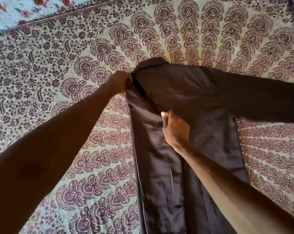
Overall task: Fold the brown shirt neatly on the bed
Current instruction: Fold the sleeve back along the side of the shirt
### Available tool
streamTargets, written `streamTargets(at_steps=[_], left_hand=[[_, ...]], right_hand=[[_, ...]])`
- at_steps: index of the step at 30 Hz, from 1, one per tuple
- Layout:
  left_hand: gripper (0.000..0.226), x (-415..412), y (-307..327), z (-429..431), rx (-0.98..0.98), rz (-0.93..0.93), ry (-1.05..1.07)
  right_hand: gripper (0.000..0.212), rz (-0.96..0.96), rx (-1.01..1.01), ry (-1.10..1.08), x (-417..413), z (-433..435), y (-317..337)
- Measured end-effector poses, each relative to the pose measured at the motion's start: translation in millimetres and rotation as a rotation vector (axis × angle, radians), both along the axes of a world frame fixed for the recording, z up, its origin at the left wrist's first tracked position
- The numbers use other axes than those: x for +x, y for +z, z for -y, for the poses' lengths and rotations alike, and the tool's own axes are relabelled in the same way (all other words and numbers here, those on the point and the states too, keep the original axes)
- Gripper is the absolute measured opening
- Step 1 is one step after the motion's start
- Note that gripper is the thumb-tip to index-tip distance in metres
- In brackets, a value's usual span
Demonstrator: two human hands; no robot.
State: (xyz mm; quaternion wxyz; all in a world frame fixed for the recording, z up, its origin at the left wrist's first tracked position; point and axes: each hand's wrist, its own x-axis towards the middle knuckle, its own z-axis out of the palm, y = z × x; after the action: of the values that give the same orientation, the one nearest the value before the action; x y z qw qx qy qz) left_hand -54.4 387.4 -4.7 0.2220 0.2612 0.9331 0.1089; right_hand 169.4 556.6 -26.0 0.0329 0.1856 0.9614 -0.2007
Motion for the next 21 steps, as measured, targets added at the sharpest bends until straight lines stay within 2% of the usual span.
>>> streamTargets(at_steps=[4,8,11,13,15,18,21], left_hand=[[0.026,-15,-2,3,-0.096,-0.088,0.055],[0.028,-15,-9,-2,-0.114,-0.020,0.256],[0.031,6,-5,-15,0.106,0.001,0.602],[0.035,31,5,-24,0.300,-0.075,0.789],[0.032,59,11,-29,0.424,-0.200,0.858],[0.032,110,9,-26,0.410,-0.313,0.748],[0.033,154,-7,-16,0.224,-0.401,0.384]], right_hand=[[0.040,-0.028,0.138,0.134,-1,5,-6],[0.039,-0.021,0.211,0.095,-4,0,-17],[0.036,-0.049,0.214,0.040,-5,1,-19],[0.031,-0.102,0.212,0.021,-1,4,-14],[0.028,-0.123,0.199,0.043,6,6,-8],[0.043,-0.128,0.226,0.199,24,15,-2],[0.060,-0.050,0.199,0.347,41,24,-9]])
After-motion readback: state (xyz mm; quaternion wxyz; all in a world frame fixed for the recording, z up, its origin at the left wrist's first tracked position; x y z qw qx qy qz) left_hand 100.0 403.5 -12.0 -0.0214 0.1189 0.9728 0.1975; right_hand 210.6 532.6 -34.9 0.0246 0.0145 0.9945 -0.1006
